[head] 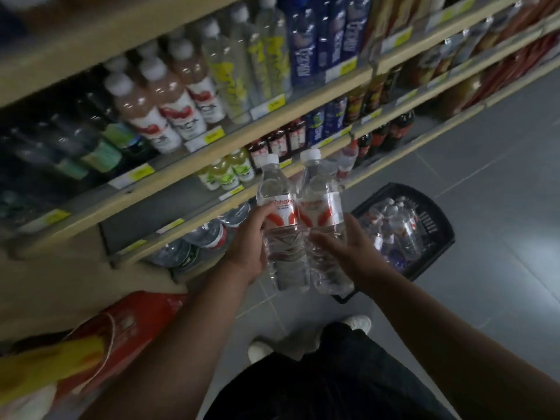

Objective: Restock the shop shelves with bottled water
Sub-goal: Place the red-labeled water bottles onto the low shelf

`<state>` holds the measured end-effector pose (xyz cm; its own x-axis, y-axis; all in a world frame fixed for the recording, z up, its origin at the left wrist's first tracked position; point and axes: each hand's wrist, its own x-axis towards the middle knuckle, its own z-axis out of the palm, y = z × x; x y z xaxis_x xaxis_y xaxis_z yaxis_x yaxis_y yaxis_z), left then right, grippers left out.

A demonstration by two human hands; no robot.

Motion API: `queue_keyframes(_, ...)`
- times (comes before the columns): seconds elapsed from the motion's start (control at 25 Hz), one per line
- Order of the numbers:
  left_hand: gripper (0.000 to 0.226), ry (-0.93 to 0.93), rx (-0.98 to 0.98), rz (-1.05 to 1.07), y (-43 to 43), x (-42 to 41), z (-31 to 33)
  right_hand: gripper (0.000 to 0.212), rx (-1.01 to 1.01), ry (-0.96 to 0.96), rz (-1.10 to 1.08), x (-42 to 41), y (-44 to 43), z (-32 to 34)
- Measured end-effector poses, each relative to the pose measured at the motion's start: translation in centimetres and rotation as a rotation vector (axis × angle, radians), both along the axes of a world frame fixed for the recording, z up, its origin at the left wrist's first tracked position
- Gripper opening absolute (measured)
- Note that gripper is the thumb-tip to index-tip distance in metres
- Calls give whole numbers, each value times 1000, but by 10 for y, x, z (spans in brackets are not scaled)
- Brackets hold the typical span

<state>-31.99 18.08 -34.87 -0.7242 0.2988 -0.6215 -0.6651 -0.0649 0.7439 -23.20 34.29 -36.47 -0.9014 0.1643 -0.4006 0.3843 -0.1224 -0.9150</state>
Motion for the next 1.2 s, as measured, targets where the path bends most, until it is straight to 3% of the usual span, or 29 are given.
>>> queue_keyframes(0.2,27,-46,29,147,-116,6,3,47,-35,22,85,-14,-107,12)
queue_keyframes(0.36,18,126,-58,82,-201,10,-4,38,-179,55,196,-26,-174,15)
queue_keyframes(0.52,34,188,-170,122,-253,18,-6,34,-272,11,269,-42,-224,9)
queue_keyframes(0.68,20,222,-170,283,-275,17,-16,13,-191,-59,332,-64,-255,4)
queue_keyframes(0.8,8,160,-151,367,-287,8,-19,15,-145,-94,435,-92,-275,-3)
queue_keyframes(1.04,39,188,35,539,-304,-7,-51,22,-65,-140,717,-155,-294,-23)
queue_keyframes(1.2,26,161,-7,688,-305,-15,-74,27,-31,-217,821,-187,-305,-49)
